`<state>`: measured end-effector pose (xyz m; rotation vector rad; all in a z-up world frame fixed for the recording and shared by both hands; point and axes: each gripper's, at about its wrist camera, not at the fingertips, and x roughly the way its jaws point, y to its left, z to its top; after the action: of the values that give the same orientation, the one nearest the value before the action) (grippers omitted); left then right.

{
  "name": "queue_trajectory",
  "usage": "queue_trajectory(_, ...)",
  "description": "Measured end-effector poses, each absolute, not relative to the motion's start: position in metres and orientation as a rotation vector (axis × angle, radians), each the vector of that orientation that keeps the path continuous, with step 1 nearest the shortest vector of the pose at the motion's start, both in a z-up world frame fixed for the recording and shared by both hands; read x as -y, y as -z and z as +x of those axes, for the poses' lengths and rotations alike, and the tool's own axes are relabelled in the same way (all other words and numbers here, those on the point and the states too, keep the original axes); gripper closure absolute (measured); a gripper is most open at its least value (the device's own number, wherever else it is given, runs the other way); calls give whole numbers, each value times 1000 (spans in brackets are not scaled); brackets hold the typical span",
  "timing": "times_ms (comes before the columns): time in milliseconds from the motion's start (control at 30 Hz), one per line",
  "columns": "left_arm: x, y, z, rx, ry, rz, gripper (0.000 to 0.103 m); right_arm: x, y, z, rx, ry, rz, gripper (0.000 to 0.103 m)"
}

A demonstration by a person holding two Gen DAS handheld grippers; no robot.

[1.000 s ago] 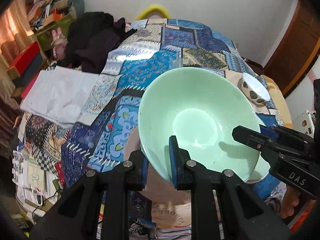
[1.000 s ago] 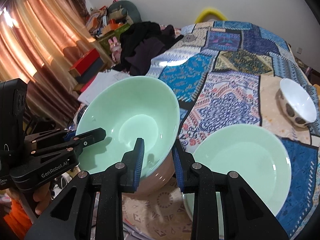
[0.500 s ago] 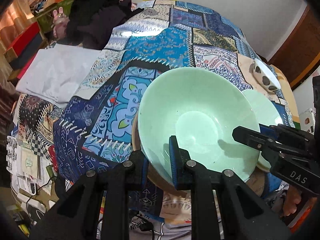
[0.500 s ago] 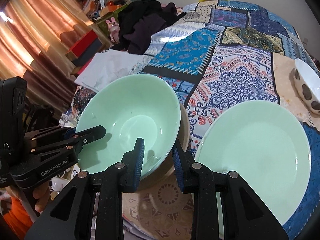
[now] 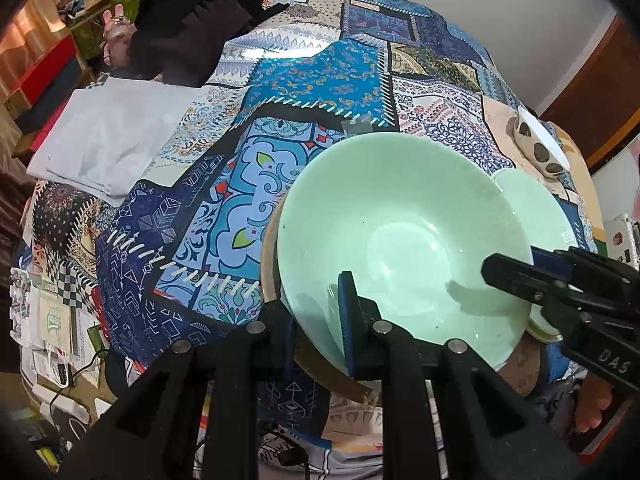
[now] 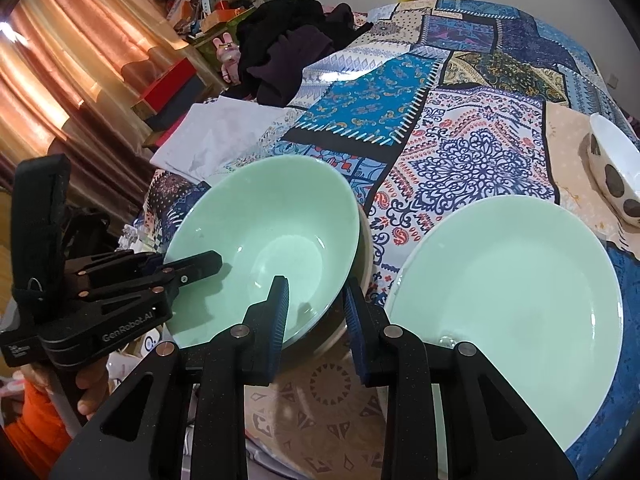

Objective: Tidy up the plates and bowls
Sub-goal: 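Lower the mint green bowl into the pale pink bowl and open both tools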

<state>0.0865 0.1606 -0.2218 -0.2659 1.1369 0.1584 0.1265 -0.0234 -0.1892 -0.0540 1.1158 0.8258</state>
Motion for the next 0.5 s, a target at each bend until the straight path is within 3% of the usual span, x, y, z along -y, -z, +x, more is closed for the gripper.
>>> queue_trajectory(500, -156, 213, 90, -1146, -188, -220, 84, 48, 173, 131, -1052, -802, -28, 77)
